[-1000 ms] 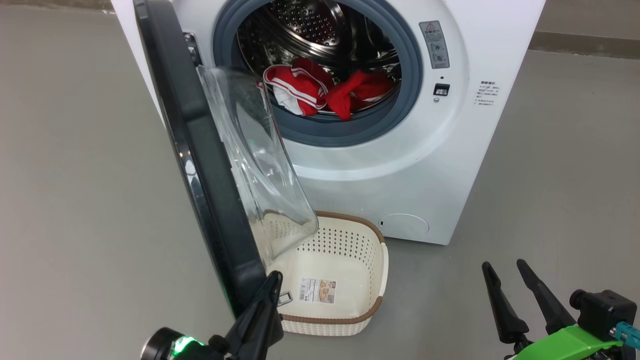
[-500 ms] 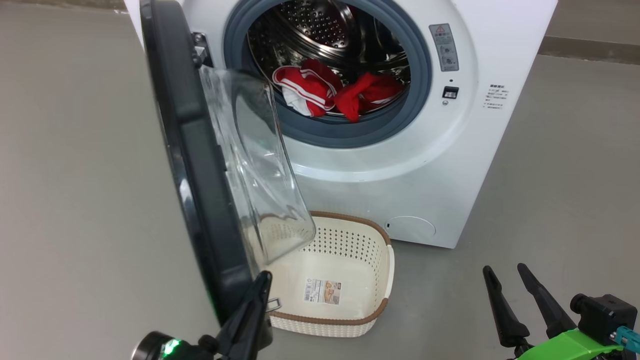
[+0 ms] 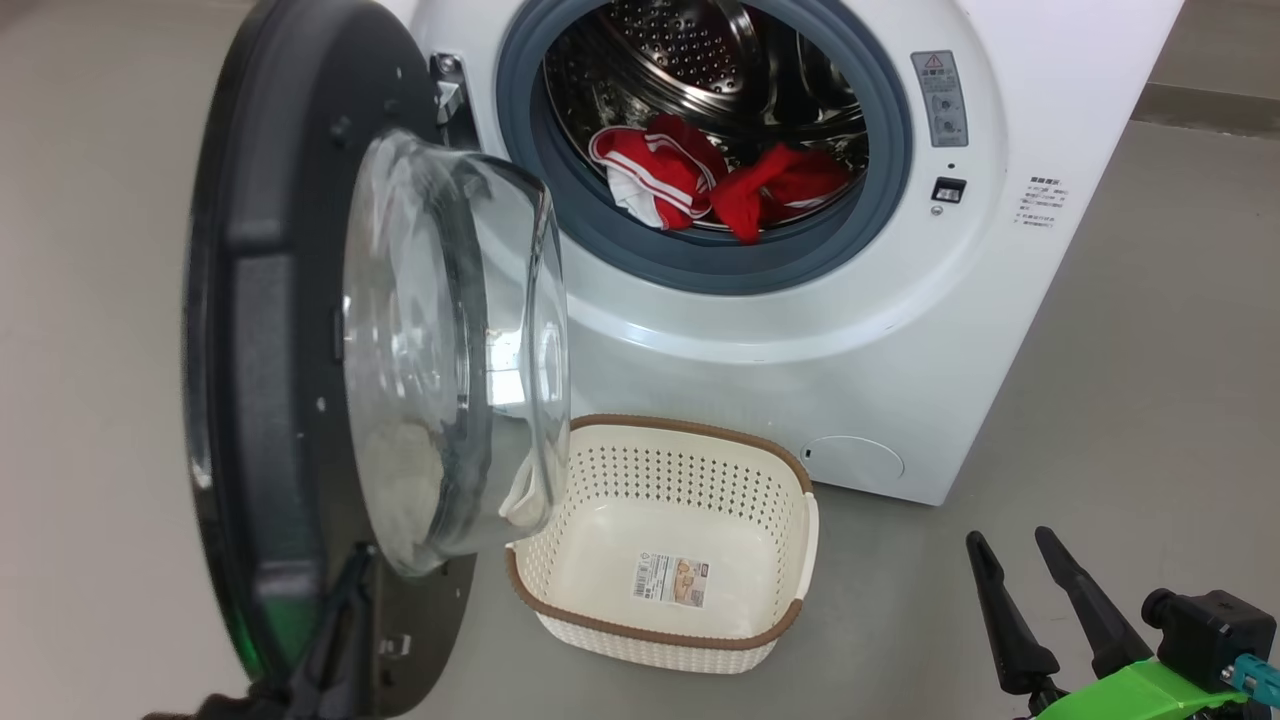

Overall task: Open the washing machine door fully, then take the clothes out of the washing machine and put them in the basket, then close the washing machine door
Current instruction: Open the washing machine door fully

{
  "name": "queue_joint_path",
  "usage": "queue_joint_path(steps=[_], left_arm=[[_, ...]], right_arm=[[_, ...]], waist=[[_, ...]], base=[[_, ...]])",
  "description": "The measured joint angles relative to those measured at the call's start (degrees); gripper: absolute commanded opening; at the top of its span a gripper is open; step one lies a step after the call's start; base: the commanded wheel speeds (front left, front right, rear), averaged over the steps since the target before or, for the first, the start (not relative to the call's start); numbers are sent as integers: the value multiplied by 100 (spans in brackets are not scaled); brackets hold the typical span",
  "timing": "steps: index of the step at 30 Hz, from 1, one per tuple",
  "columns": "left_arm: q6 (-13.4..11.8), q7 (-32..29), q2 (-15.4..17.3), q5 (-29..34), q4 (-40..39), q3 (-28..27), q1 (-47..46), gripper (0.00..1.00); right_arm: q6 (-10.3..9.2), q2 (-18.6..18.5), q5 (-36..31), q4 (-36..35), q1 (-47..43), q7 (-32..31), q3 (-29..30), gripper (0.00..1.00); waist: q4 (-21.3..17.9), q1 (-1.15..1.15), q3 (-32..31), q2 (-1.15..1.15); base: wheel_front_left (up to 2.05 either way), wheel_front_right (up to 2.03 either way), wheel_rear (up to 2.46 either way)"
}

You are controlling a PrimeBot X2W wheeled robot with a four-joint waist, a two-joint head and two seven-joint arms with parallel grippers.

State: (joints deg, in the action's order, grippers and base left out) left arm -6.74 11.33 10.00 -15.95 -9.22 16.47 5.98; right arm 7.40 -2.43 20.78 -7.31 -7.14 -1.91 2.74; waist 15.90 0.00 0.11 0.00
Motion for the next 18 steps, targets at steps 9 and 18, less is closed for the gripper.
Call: queue_joint_path(steps=[9,18], left_arm=[[-218,24,100,-179,46,-490,87,0],[-420,86,148,-409,237,-955,85,0]], right_arm=[[0,1,0,21,2,0,-16,100],[0,2,-1,12,3,-4,-20,100]], waist=[[-18,0,0,0],[-164,0,10,0]], base=[[0,0,0],[0,0,0]])
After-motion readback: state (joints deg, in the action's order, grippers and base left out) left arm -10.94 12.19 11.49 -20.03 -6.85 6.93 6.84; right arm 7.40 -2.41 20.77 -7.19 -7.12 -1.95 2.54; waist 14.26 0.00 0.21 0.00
